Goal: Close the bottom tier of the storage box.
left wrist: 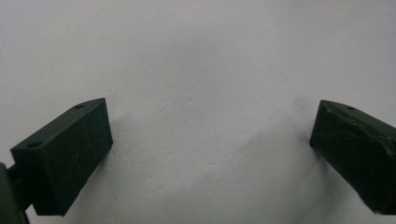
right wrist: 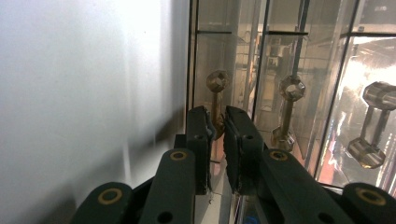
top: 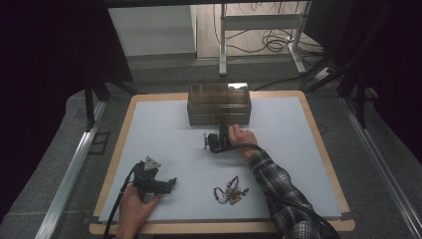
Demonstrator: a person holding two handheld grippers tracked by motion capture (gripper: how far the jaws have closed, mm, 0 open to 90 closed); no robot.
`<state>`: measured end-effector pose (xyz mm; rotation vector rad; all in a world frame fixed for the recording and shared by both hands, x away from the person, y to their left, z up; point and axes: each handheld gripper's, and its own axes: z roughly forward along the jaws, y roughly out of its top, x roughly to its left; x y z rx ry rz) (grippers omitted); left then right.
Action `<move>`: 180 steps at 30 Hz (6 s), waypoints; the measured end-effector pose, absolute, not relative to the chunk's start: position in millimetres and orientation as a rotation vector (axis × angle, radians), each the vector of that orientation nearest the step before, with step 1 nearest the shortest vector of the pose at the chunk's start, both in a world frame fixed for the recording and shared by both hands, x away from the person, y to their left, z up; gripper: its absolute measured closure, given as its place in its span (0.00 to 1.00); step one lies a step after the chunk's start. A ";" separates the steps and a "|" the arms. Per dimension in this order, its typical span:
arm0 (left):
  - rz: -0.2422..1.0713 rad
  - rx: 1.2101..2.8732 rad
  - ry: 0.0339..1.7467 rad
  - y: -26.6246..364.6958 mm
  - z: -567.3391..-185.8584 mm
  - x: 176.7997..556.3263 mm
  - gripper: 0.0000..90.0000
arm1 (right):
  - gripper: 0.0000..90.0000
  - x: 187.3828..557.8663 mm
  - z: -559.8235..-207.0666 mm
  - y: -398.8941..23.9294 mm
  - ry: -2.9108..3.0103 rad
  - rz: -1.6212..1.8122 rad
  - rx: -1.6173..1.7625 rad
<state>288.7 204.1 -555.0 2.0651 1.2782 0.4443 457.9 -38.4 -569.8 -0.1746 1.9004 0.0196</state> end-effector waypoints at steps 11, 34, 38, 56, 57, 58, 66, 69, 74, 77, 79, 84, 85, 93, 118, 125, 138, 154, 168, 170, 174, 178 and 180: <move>0.444 2.065 1.278 204.1 -554.9 288.7 0.00 | 0.89 452.6 -567.9 -40.1 1.917 0.018 -0.184; 0.445 2.065 1.279 204.1 -555.0 288.7 0.00 | 0.89 440.3 -567.3 -43.5 1.918 0.043 -0.209; 0.445 2.065 1.279 204.1 -555.0 288.7 0.00 | 0.89 437.7 -567.5 -44.5 1.910 0.042 -0.212; 0.445 2.065 1.279 204.1 -555.0 288.7 0.00 | 0.89 427.8 -568.7 -47.8 1.908 0.060 -0.238; 0.445 2.065 1.279 204.1 -555.0 288.7 0.00 | 0.89 427.4 -568.6 -47.9 1.915 0.056 -0.241; 0.445 2.065 1.279 204.1 -555.0 288.7 0.00 | 0.89 426.9 -568.7 -48.1 1.906 0.058 -0.246; 0.445 2.065 1.279 204.1 -555.0 288.7 0.00 | 0.89 422.0 -569.9 -51.2 1.908 0.069 -0.234; 0.445 2.065 1.279 204.1 -555.0 288.7 0.00 | 0.89 420.4 -569.4 -50.9 1.909 0.064 -0.244; 0.445 2.065 1.279 204.1 -555.0 288.7 0.00 | 0.89 419.1 -569.3 -51.4 1.913 0.068 -0.258; 0.445 2.065 1.279 204.0 -555.0 288.7 0.00 | 0.89 417.6 -569.8 -52.0 1.903 0.067 -0.259; 0.445 2.065 1.279 204.1 -555.0 288.7 0.00 | 0.88 417.4 -570.0 -52.4 1.900 0.072 -0.259; 0.445 2.065 1.279 204.1 -554.9 288.7 0.00 | 0.88 416.8 -570.2 -52.7 1.901 0.069 -0.258; 0.445 2.065 1.279 204.0 -555.0 288.6 0.00 | 0.88 416.9 -570.1 -52.7 1.902 0.071 -0.255; 0.445 2.065 1.279 204.1 -555.0 288.7 0.00 | 0.81 415.8 -569.5 -54.2 1.907 0.081 -0.253; 0.445 2.065 1.279 204.1 -555.0 288.7 0.00 | 0.59 412.6 -543.4 -53.5 2.017 0.199 -0.155; 0.445 2.066 1.279 204.1 -554.9 288.7 0.00 | 0.58 413.6 -539.3 -54.1 2.065 0.227 -0.133; 0.445 2.066 1.278 204.1 -554.9 288.7 0.00 | 0.56 418.7 -526.6 -59.5 2.152 0.283 -0.072; 0.445 2.066 1.278 204.2 -554.9 288.7 0.00 | 0.49 426.1 -512.4 -67.6 2.268 0.364 -0.028; 0.444 2.066 1.278 204.1 -554.9 288.7 0.00 | 0.44 438.8 -500.7 -80.7 2.384 0.456 0.033; 0.445 2.066 1.278 204.1 -554.9 288.7 0.00 | 0.44 440.8 -499.1 -82.9 2.400 0.474 0.044; 0.445 2.066 1.278 204.1 -554.9 288.7 0.00 | 0.44 444.8 -495.4 -87.2 2.428 0.508 0.074; 0.445 2.066 1.278 204.2 -554.9 288.7 0.00 | 0.44 447.3 -492.6 -89.7 2.447 0.530 0.095; 0.445 2.066 1.278 204.1 -554.9 288.7 0.00 | 0.44 449.0 -491.4 -91.2 2.456 0.535 0.100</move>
